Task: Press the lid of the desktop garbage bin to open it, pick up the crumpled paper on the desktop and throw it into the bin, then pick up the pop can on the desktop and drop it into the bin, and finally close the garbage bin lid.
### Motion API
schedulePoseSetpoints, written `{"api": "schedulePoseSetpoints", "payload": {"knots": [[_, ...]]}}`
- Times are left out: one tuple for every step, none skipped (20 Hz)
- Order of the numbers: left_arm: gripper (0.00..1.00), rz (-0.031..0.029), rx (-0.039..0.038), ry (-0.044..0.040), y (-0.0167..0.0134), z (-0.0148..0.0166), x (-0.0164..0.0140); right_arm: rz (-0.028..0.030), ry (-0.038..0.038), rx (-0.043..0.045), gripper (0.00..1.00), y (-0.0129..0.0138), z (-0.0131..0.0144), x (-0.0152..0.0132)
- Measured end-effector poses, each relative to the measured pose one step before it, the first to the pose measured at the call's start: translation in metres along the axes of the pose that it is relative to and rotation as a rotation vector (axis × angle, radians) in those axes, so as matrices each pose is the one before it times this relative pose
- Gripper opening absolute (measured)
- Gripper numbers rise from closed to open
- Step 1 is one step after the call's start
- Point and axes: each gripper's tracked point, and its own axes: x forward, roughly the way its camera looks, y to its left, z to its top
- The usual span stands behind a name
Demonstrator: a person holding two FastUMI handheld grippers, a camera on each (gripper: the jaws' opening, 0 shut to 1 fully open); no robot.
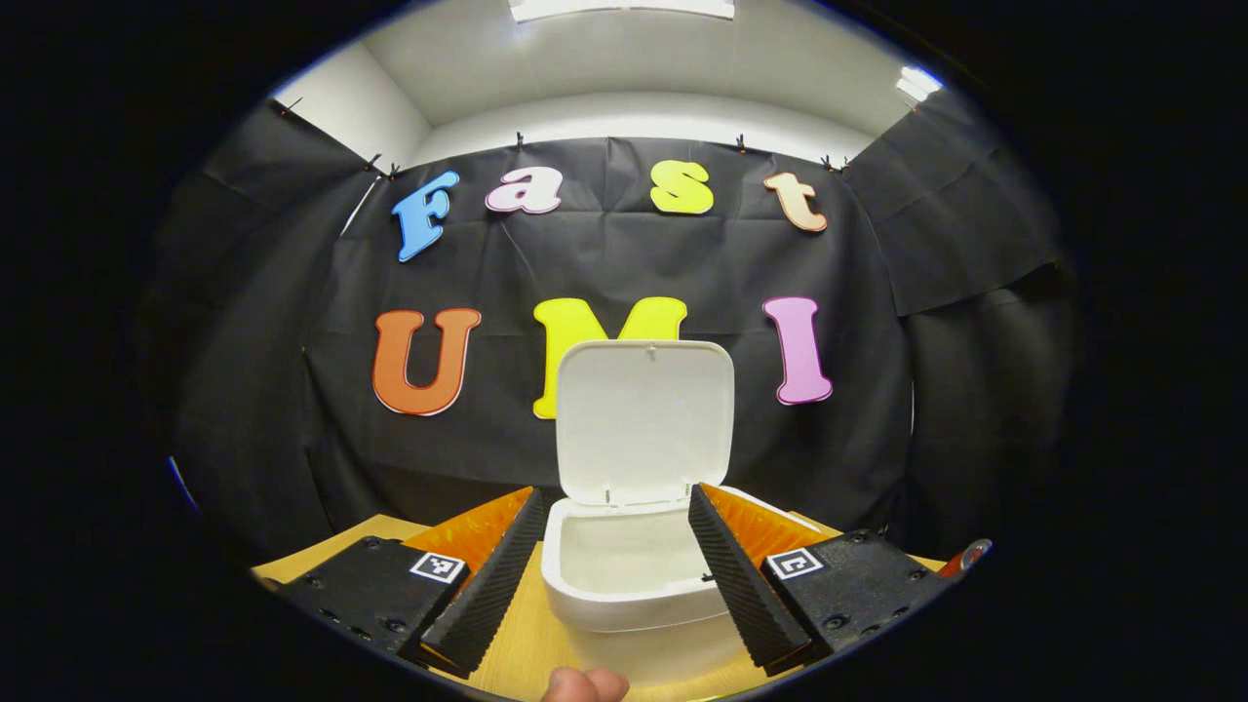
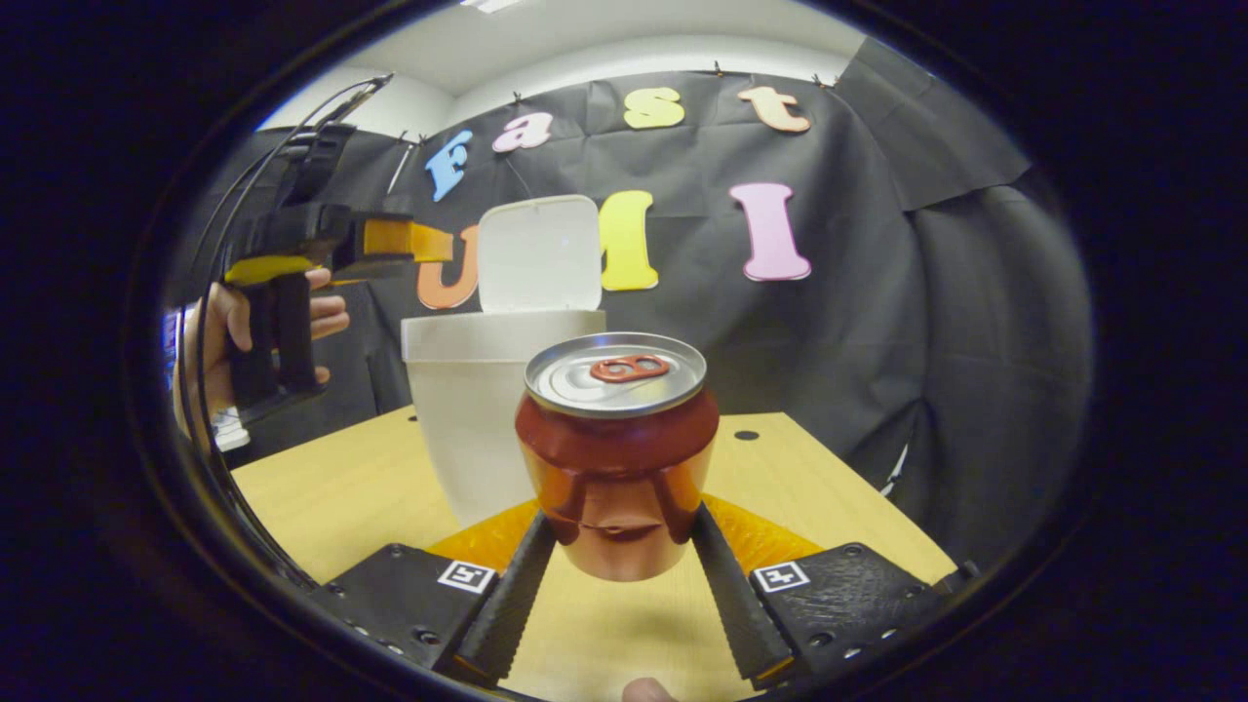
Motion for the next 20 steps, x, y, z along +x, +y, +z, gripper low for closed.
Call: {"api": "schedulePoseSetpoints", "payload": {"knots": [[0.96,0.00918,0.00422,0.00056,0.00572,0.00016,-0.00467,0.00692,-0.01486,-0.01848,0.81,0.00094,0.01202,-0.00025],[0.96,0.00963,-0.00041,0.00008,0.00659,0.00065,-0.00478,0.01957,-0.00952,-0.00425,0.81,0.00511,0.01014,-0.00008],[0.96,0.00721,-0.00332,0.00032,0.00567,-0.00067,-0.00369,0.02734,-0.00646,0.00754,0.81,0.00706,0.01125,0.00025],[0.96,0.0107,-0.00586,-0.00277,0.0064,0.0002,-0.00597,0.02462,-0.00459,0.00643,0.82,0.00568,0.01041,0.00067],[0.96,0.0117,-0.00641,-0.00605,0.00683,0.00012,-0.00363,0.02035,-0.00717,-0.00249,0.82,0.00556,0.01197,0.00188],[0.96,0.00395,-0.0031,0.00555,0.00554,-0.00296,-0.00426,0.01625,-0.0065,-0.01174,0.81,0.0045,0.01051,0.00183],[0.96,0.00638,-0.00048,0.0107,0.0051,-0.00448,-0.00392,0.01672,-0.00518,-0.01406,0.81,0.00483,0.01045,0.00252],[0.96,0.00875,-0.00108,0.00899,0.00746,-0.00443,-0.00424,0.01072,-0.00445,-0.01211,0.81,0.00416,0.00886,0.00338],[0.96,0.00542,-0.00002,0.0077,0.00497,-0.00296,-0.0028,0.01497,-0.00393,-0.01124,0.81,0.00508,0.00982,0.00443],[0.96,0.00808,-0.00022,0.00374,0.00549,-0.0029,-0.00445,0.01548,0.00154,-0.00607,0.8,0.00648,0.00778,0.00498],[0.97,0.00631,0.00279,0.00103,0.00509,-0.00235,-0.00371,0.02301,0.00505,0.00232,0.8,0.00744,0.0065,0.00481],[0.96,0.00542,0.00429,-0.00119,0.00543,-0.00092,-0.00379,0.02408,0.00023,0.00389,0.81,0.00899,0.00747,0.00453],[0.96,0.00509,0.00592,-0.00068,0.00472,-0.00132,-0.00214,0.01428,-0.00021,-0.00001,0.81,0.00598,0.00834,0.00607],[0.97,0.00282,0.00647,-0.00021,0.00413,-0.00133,-0.00251,0.01353,-0.00503,-0.00267,0.81,0.0049,0.00879,0.00719],[0.97,-0.00095,0.00408,-0.00211,0.00257,-0.00121,-0.00188,0.0077,-0.00511,-0.00592,0.81,0.00354,0.00987,0.00783],[0.96,-0.00015,0.00464,0.00056,0.00281,-0.00208,0.00062,0.00375,-0.00376,-0.00954,0.81,0.00171,0.00774,0.00872],[0.96,-0.00144,0.00424,0.00278,0.00212,-0.00262,-0.0006,0.00053,-0.0029,-0.00794,0.81,0.00101,0.00715,0.00938],[0.97,-0.00212,0.00353,0.00695,0.00285,-0.00303,-0.00133,0.00127,-0.00084,-0.0047,0.81,0.00191,0.00565,0.0096],[0.97,-0.0005,0.00193,0.00642,0.00249,-0.00459,-0.0013,0.00507,0.003,-0.00297,0.81,0.00215,0.00417,0.0099],[0.97,-0.00042,0.00135,0.00437,0.00152,-0.00404,-0.00066,0.00238,0.00559,-0.00298,0.81,0.00158,0.00177,0.00951]]}}
